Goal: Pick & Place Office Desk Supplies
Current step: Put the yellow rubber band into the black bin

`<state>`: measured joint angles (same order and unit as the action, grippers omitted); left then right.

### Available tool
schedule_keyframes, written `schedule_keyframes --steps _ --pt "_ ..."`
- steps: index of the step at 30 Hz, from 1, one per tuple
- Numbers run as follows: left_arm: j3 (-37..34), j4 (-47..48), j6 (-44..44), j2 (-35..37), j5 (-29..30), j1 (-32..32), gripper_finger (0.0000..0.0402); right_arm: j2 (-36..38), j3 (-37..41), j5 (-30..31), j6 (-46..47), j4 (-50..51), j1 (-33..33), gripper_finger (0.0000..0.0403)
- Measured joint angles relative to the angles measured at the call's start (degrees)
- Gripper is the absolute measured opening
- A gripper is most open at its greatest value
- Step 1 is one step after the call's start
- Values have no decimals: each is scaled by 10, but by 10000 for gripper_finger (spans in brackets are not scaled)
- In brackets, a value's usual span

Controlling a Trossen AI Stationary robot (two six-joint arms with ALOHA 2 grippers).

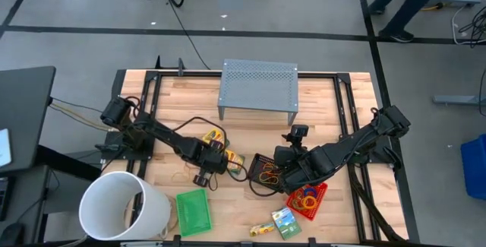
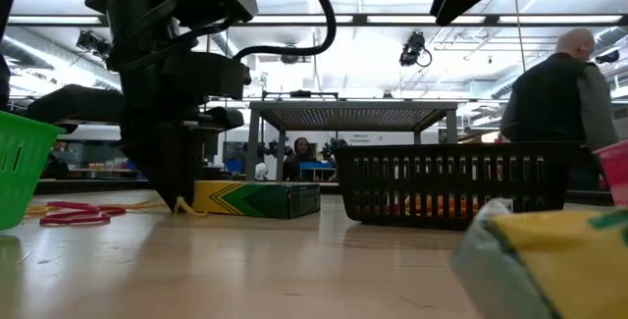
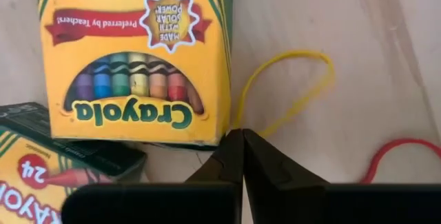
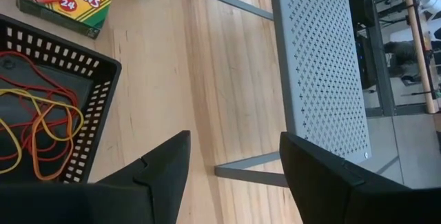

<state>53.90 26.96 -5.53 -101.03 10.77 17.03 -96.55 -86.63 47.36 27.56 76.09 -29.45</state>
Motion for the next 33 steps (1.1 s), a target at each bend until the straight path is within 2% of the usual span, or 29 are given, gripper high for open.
schedule_keyframes --steps 12,27,33 --pt "97 138 16 2 97 35 2 0 0 -5 0 0 0 231" --pt "215 232 -1 3 198 44 1 0 0 -9 0 -8 0 231" --pt "278 224 -42 3 214 44 1 0 0 -14 -10 -42 0 231"
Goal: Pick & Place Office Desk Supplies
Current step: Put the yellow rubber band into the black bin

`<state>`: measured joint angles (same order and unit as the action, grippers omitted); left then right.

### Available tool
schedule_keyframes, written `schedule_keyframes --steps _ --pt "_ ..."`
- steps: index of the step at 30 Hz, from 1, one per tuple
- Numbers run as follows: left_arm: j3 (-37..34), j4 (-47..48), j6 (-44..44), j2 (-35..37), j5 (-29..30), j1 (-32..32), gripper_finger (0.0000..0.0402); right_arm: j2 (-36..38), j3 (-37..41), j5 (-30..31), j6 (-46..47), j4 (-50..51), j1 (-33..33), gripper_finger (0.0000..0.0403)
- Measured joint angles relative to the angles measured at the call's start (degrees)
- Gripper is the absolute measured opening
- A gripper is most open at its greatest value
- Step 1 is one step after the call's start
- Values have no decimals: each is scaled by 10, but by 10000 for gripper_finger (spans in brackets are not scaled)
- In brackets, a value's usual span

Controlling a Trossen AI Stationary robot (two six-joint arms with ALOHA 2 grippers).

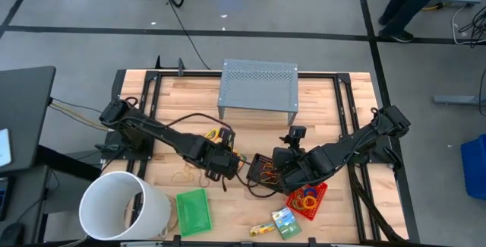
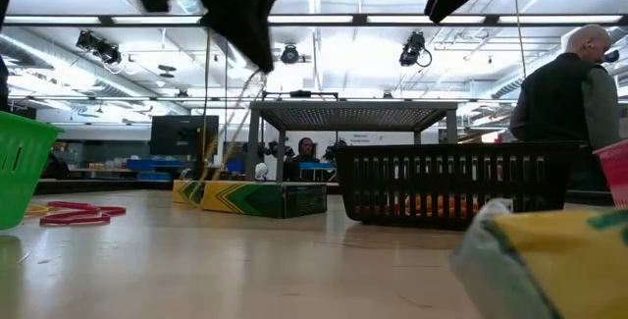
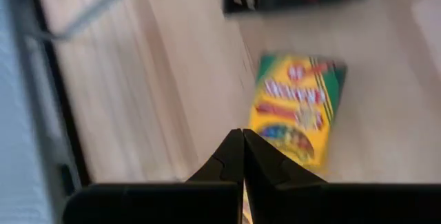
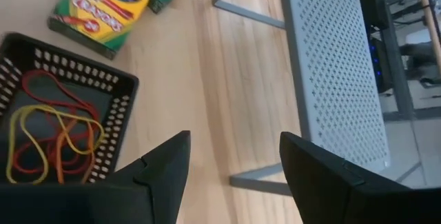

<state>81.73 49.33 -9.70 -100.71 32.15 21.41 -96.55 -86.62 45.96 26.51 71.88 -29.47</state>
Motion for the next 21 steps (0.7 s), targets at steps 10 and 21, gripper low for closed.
schedule_keyframes --steps 10,21 --pt "44 -123 -115 1 -2 0 1 0 0 -9 -33 -44 0 231" --pt "44 -247 -193 1 -35 0 0 0 0 -9 -43 -44 0 231"
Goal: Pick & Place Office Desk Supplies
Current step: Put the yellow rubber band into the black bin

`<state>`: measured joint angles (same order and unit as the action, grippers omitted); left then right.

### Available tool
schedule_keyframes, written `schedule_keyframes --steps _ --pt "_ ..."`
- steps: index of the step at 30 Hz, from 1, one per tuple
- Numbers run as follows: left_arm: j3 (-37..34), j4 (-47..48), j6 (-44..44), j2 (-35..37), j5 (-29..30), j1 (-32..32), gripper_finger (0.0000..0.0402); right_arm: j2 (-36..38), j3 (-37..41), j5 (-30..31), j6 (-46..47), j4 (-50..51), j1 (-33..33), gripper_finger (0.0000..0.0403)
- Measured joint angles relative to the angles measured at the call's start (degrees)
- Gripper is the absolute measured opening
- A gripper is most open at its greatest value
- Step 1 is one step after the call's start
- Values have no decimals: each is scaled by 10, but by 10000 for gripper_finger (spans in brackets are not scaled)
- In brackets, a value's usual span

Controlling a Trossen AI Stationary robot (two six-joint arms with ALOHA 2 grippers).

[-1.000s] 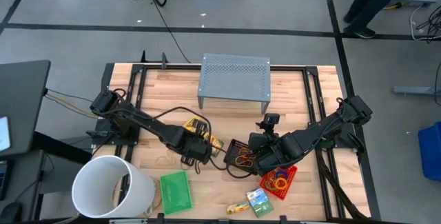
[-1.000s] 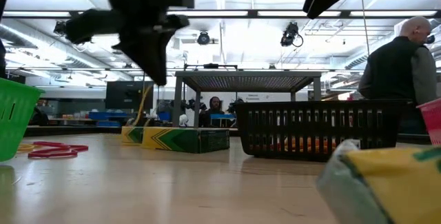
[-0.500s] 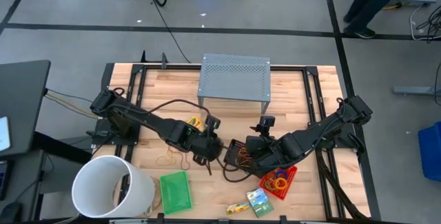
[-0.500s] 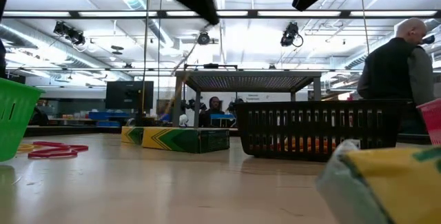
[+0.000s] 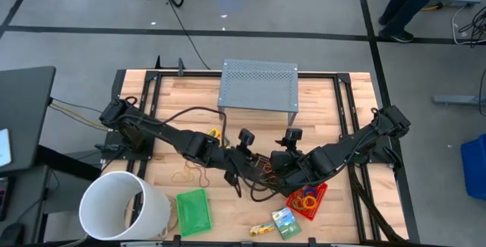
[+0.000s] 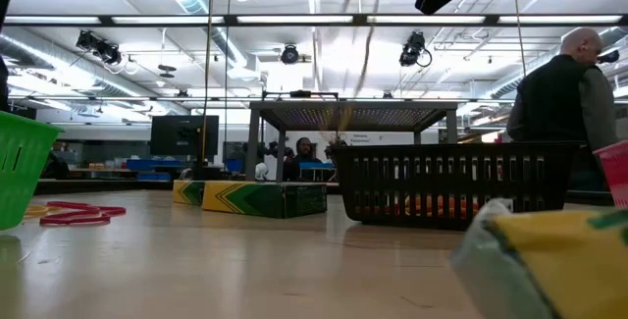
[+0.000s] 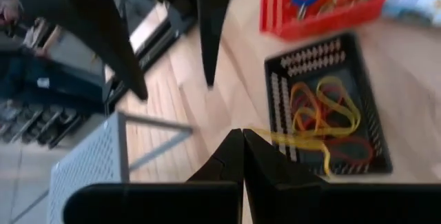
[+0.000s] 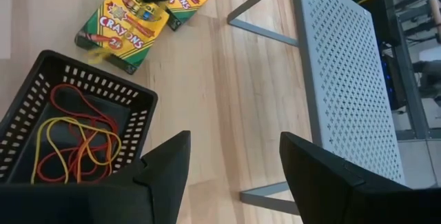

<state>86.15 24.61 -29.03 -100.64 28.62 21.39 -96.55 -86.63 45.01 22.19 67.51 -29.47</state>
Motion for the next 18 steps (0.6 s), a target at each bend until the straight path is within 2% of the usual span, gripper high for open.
schedule_keyframes --steps 5,13,18 --pt "0 -36 0 0 -73 -5 0 0 0 0 0 0 0 231" --pt "2 -38 30 -28 -183 -34 0 0 0 0 -1 3 0 231" --pt "1 -39 30 -80 -210 -58 0 0 0 0 -1 4 0 231"
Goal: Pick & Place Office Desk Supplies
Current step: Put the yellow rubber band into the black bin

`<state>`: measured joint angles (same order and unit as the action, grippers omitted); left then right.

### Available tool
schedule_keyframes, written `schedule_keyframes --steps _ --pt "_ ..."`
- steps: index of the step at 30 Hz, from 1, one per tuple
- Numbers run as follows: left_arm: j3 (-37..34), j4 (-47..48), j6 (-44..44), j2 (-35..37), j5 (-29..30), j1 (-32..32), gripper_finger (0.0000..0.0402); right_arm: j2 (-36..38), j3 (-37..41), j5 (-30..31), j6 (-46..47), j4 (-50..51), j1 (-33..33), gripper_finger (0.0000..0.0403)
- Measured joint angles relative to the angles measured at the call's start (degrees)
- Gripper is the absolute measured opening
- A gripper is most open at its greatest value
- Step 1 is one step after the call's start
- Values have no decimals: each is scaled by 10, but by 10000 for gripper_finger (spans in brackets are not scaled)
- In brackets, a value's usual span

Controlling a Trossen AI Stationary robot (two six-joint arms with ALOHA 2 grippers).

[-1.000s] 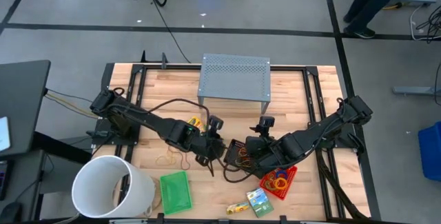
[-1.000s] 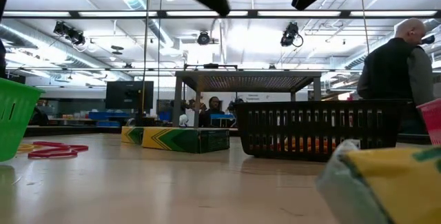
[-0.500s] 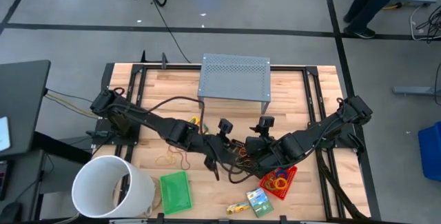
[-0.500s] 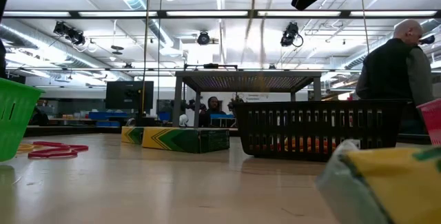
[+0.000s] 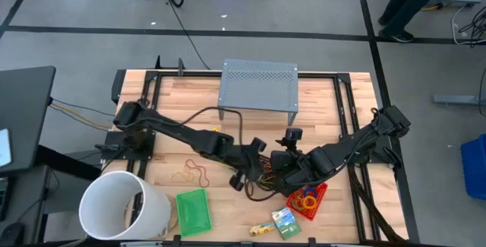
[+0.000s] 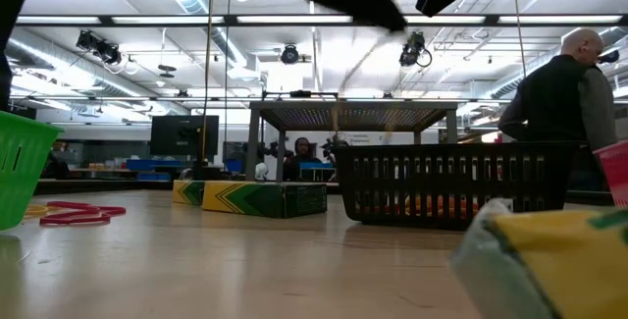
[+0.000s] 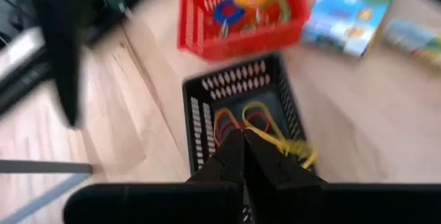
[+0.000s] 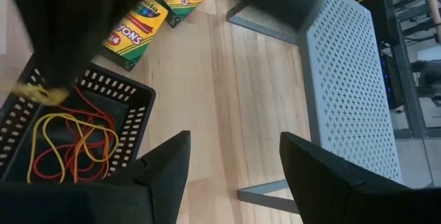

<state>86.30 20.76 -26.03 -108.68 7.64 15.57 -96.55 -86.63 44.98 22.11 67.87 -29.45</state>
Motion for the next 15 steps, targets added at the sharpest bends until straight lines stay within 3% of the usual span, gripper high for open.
schedule_keyframes --steps 6,9,15 --pt "0 -14 -25 -37 -12 -21 9 0 0 -2 -1 1 0 231" --pt "0 -17 -24 -38 -47 -32 26 0 0 -2 -1 1 0 231" --pt "0 -19 1 -34 -73 -37 97 0 0 -2 -1 0 0 231"
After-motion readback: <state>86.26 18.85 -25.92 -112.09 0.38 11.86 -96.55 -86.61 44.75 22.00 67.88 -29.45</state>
